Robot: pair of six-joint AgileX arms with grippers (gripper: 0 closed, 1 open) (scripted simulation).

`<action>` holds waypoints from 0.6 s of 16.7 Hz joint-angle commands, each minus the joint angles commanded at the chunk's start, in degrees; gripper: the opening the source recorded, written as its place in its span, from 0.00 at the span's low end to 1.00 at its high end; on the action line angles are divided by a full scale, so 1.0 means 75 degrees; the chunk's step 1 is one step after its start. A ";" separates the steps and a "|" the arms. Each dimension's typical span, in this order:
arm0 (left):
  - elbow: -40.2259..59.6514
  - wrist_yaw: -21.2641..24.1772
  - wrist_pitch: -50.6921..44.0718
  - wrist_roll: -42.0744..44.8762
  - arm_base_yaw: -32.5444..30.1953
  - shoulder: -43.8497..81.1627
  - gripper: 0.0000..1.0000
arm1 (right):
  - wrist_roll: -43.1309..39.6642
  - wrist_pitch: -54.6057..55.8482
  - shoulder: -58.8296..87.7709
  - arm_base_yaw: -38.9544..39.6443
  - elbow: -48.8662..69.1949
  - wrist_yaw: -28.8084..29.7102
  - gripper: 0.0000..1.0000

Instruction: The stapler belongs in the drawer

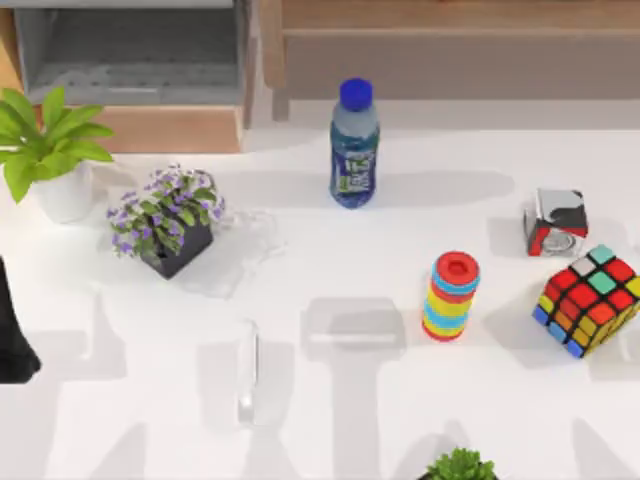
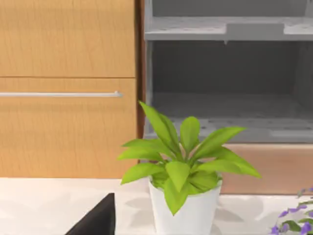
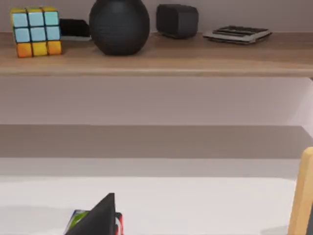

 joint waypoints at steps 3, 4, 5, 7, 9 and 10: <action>0.0037 0.0011 0.0042 0.0055 0.0024 0.0058 1.00 | 0.0000 0.0000 0.0000 0.0000 0.0000 0.0000 1.00; 0.0111 0.0036 0.0126 0.0166 0.0071 0.0180 1.00 | 0.0000 0.0000 0.0000 0.0000 0.0000 0.0000 1.00; 0.0220 0.0075 0.0250 0.0332 0.0138 0.0369 1.00 | 0.0000 0.0000 0.0000 0.0000 0.0000 0.0000 1.00; 0.0530 0.0202 0.0601 0.0810 0.0322 0.0942 1.00 | 0.0000 0.0000 0.0000 0.0000 0.0000 0.0000 1.00; 0.0953 0.0394 0.1079 0.1466 0.0557 0.1781 1.00 | 0.0000 0.0000 0.0000 0.0000 0.0000 0.0000 1.00; 0.1200 0.0511 0.1357 0.1849 0.0687 0.2290 1.00 | 0.0000 0.0000 0.0000 0.0000 0.0000 0.0000 1.00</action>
